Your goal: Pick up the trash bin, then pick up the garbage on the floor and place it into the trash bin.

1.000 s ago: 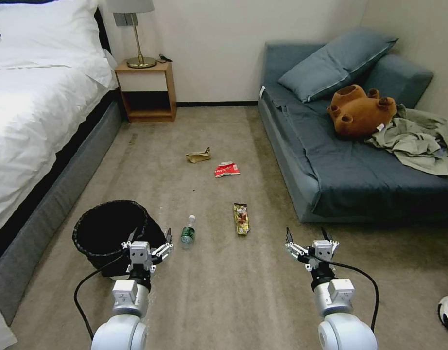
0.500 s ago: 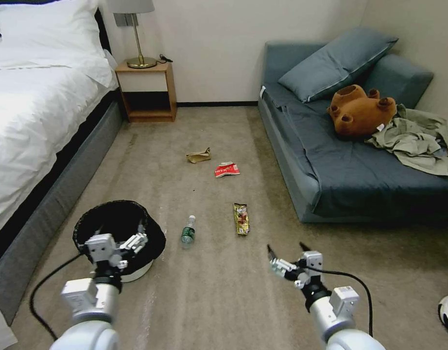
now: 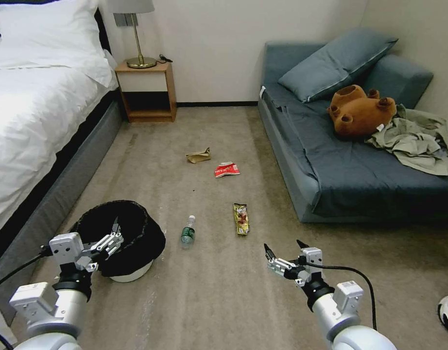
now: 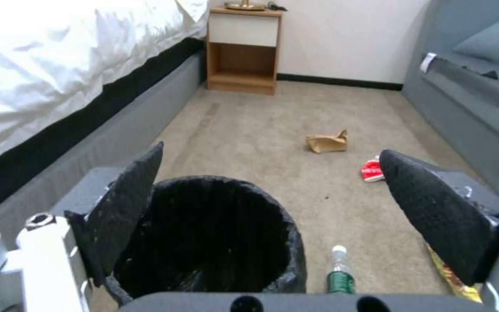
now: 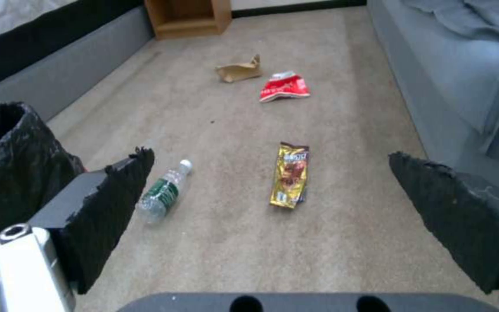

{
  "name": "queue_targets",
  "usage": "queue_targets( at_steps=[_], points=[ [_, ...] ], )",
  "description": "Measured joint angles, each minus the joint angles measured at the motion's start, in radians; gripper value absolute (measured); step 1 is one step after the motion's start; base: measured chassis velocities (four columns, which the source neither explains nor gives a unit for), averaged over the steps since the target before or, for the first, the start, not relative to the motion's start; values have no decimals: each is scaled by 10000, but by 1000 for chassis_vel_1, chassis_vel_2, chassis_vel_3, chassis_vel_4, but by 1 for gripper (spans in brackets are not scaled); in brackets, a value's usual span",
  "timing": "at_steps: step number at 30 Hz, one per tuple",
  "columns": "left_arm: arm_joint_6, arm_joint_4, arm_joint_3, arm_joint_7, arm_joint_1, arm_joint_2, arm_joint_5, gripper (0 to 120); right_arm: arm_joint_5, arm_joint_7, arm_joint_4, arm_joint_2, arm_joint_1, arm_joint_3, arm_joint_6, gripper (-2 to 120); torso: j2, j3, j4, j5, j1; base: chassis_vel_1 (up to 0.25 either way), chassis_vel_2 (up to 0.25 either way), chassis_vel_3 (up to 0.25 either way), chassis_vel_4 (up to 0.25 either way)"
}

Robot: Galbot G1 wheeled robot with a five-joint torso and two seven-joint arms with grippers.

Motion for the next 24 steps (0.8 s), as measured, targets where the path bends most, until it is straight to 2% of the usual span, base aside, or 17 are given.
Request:
queue_targets(
  at_steps=[6,11,14,15,16,21,24],
  points=[
    [-7,221,-99,5,-119,101,-40,100,-22,-18,-165,32,85,-72,63,100,0,0,0,0,0,0,0,0,0],
    [54,539,-339,-31,-295,346,-158,100,-64,-32,-392,63,196,-106,173,100,0,0,1,0,0,0,0,0,0],
    [405,716,-742,-249,-501,785,-555,100,-109,-44,-567,56,205,-91,305,100,-1,1,1,0,0,0,0,0,0],
    [405,716,-742,-249,-501,785,-555,100,-109,-44,-567,56,205,-91,305,100,-1,1,1,0,0,0,0,0,0],
    [645,813,-977,-380,-615,1065,-848,100,-144,-47,-646,69,202,-90,358,100,0,0,0,0,0,0,0,0,0],
    [984,992,-1329,-540,-746,1412,-1208,100,-294,-60,-752,121,169,-122,467,100,0,1,0,0,0,0,0,0,0],
    [1533,1107,-1747,-652,-771,1788,-1587,100,-463,-74,-861,171,132,-158,572,100,-1,0,1,-1,0,0,0,0,0]
  ],
)
